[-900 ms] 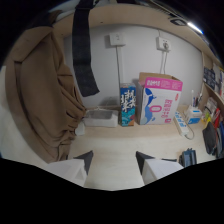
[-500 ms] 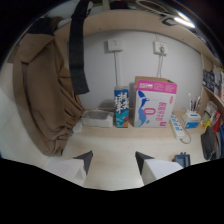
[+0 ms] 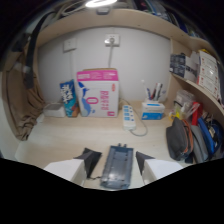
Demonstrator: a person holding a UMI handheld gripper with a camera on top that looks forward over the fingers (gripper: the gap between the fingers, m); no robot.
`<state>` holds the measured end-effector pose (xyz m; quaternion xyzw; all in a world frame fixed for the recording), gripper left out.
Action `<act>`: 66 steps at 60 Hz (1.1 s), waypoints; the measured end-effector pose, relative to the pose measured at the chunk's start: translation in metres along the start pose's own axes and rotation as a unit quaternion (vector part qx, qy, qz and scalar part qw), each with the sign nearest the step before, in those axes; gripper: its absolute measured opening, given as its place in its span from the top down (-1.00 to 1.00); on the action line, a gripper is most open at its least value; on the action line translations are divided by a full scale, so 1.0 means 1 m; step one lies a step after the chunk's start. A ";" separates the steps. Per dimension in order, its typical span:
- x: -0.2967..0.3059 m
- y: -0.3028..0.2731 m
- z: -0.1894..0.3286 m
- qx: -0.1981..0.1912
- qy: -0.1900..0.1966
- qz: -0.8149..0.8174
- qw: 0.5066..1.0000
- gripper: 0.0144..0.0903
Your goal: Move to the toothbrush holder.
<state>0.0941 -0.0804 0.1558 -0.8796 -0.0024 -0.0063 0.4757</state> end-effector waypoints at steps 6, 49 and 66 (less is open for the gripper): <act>0.047 -0.007 0.018 0.002 0.012 0.007 1.000 -0.91; 0.219 -0.180 0.254 0.087 0.022 0.017 0.996 -0.90; 0.226 -0.189 0.278 0.085 0.011 0.013 0.996 -0.92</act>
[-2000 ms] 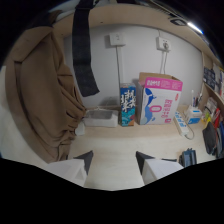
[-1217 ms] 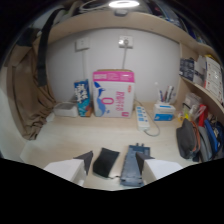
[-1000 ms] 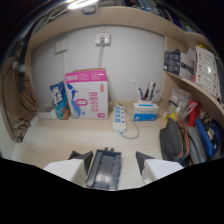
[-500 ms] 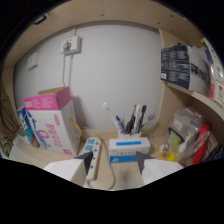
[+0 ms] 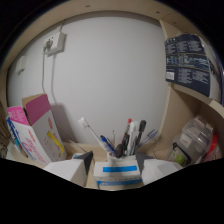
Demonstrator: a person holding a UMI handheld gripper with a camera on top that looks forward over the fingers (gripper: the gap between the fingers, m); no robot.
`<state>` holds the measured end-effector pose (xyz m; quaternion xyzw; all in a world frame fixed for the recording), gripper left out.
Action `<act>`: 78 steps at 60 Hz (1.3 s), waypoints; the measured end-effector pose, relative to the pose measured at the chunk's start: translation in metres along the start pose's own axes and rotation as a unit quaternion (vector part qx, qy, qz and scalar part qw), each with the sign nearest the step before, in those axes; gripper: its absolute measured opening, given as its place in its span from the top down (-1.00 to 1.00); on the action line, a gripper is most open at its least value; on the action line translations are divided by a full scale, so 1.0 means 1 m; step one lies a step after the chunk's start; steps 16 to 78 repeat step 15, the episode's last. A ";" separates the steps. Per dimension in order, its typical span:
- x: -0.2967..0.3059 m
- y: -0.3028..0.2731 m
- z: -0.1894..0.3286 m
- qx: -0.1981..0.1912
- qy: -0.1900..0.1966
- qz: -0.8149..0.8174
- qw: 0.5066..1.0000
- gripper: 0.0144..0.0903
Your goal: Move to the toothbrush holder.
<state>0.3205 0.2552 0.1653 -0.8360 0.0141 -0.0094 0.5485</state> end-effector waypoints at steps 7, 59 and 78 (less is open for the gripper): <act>0.001 0.002 0.001 -0.003 0.001 -0.001 1.000 -0.92; 0.001 0.003 0.000 -0.002 0.001 -0.001 1.000 -0.91; 0.001 0.003 0.000 -0.002 0.001 -0.001 1.000 -0.91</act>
